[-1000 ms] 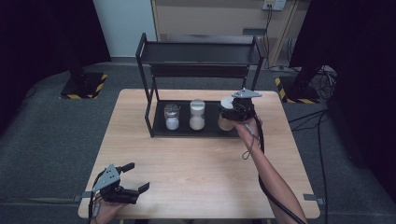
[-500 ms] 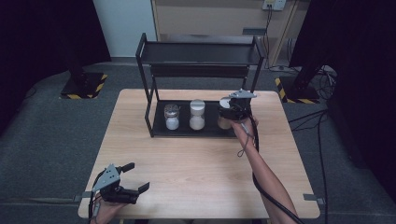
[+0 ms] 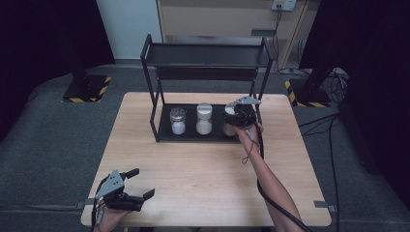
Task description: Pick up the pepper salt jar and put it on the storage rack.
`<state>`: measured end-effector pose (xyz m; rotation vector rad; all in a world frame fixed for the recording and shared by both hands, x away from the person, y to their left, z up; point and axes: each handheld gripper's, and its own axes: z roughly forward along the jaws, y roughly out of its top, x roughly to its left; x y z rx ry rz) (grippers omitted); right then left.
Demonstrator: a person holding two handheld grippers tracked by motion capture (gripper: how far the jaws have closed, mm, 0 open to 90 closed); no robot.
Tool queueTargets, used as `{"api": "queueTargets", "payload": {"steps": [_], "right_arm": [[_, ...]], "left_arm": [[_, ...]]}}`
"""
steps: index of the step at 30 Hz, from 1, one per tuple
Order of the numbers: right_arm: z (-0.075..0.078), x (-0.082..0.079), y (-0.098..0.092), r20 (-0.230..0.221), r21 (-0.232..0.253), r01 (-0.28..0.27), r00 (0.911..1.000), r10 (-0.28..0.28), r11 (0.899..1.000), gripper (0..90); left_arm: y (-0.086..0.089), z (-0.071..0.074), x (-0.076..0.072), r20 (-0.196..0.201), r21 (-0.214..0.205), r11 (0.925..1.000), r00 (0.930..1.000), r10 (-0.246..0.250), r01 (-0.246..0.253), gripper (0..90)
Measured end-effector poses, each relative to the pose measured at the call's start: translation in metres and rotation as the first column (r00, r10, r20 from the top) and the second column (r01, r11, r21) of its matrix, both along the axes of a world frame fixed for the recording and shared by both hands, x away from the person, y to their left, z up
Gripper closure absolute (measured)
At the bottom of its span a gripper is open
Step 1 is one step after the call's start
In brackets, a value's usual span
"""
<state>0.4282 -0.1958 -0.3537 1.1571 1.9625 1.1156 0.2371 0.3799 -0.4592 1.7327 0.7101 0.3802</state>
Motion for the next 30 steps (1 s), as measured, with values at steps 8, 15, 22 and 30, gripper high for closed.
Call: {"api": "queueTargets", "payload": {"steps": [8,15,22,30], "right_arm": [[-0.003,0.000,-0.001,-0.001,0.004,0.003,1.0000,-0.003,1.000,33.7],[-0.007,0.000,0.000,-0.003,0.005,0.005,1.0000,-0.005,1.000,33.7],[-0.009,0.001,-0.001,-0.002,0.010,0.011,0.9999,-0.011,1.000,33.7],[-0.011,0.001,-0.002,-0.005,0.010,0.015,0.9999,-0.014,1.000,33.7]], "left_arm": [[0.000,0.000,0.000,0.000,0.001,1.0000,1.0000,0.000,0.000,1.2],[0.000,0.000,0.000,0.000,0.001,1.0000,1.0000,0.000,0.000,1.2],[0.000,0.000,0.000,0.001,0.001,1.0000,1.0000,-0.002,0.002,1.2],[0.000,0.000,0.000,0.001,0.001,1.0000,1.0000,-0.002,0.002,1.2]]}}
